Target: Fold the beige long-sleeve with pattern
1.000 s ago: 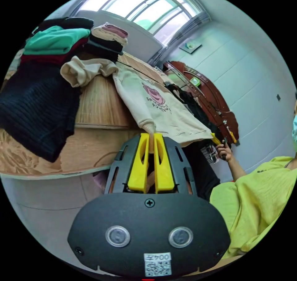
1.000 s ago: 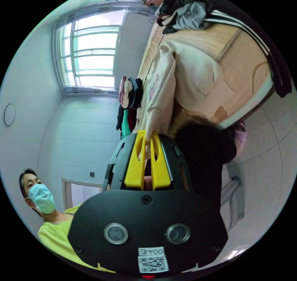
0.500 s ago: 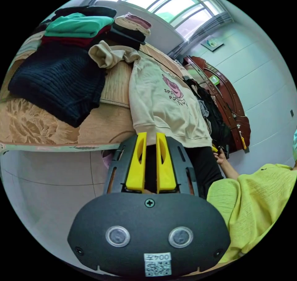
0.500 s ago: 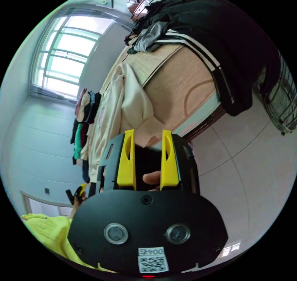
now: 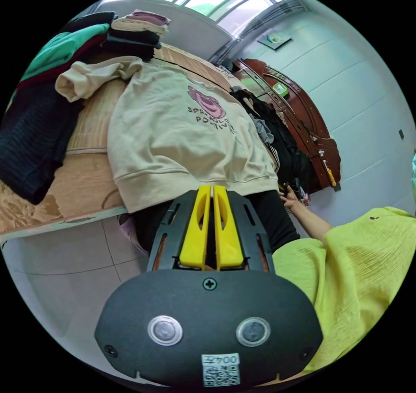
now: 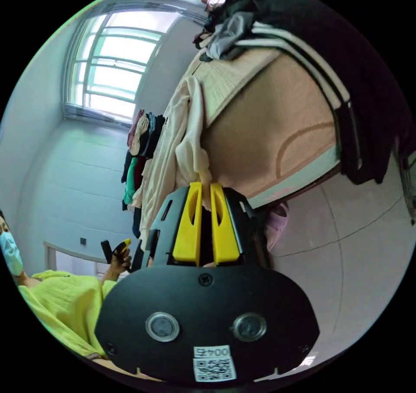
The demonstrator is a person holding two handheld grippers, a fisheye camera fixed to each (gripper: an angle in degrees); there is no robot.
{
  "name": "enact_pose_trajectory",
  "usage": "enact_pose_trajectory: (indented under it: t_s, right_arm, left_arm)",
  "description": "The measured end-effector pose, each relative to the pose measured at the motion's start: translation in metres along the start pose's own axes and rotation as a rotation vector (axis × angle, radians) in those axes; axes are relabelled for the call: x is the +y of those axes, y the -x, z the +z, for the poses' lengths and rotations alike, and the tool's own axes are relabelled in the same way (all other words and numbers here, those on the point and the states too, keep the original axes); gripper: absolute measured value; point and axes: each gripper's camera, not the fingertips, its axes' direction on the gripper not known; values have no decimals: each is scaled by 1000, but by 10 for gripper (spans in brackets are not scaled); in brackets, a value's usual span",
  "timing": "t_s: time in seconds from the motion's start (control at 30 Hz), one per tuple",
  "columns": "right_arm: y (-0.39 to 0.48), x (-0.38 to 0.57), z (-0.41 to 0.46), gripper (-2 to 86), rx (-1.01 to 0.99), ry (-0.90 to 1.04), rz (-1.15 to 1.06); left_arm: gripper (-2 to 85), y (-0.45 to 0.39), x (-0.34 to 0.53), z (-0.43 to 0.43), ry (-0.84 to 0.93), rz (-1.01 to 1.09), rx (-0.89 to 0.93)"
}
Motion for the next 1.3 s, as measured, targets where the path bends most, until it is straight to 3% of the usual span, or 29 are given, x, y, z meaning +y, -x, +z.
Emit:
enact_pose_trajectory:
  t_s: [0.13, 0.2, 0.27, 0.4, 0.47, 0.53, 0.63, 0.7, 0.8, 0.9, 1.07, 1.3]
  right_arm:
    - [61, -39, -48, 40, 335, -12, -181]
    - [103, -78, -77, 41, 640, -65, -272]
    - [124, -108, -93, 43, 825, -114, -301]
    - [120, -177, -103, 64, 1249, -145, -154]
    - [108, -194, -105, 66, 1351, -114, -16]
    - [113, -193, -112, 72, 1316, -168, 23]
    - [137, -157, -115, 59, 1064, -286, -46]
    - [152, -106, -91, 22, 684, -184, -191]
    - [145, -23, -52, 20, 309, -57, -225]
    - [112, 55, -42, 65, 209, -83, -98]
    - [51, 119, -65, 139, -59, -128, 111]
    - [27, 106, -74, 178, -126, -57, 103]
  left_arm:
    - [8, -6, -23, 21, 21, 79, -45]
    - [7, 1, -31, 32, 56, 98, -60]
    - [6, 18, -39, 44, 107, 95, -75]
    - [6, 47, -54, 46, 155, 70, -109]
    - [6, 69, -65, 40, 165, 49, -129]
    - [6, 88, -72, 32, 170, 30, -134]
    - [6, 123, -85, 18, 175, 10, -127]
    - [7, 146, -95, 10, 185, -2, -117]
    - [9, 178, -107, -19, 162, -7, -105]
    - [15, 220, -102, -92, 12, -32, -79]
    - [49, 380, -59, -222, -151, -180, -83]
    - [135, 570, -21, -262, -250, -306, -46]
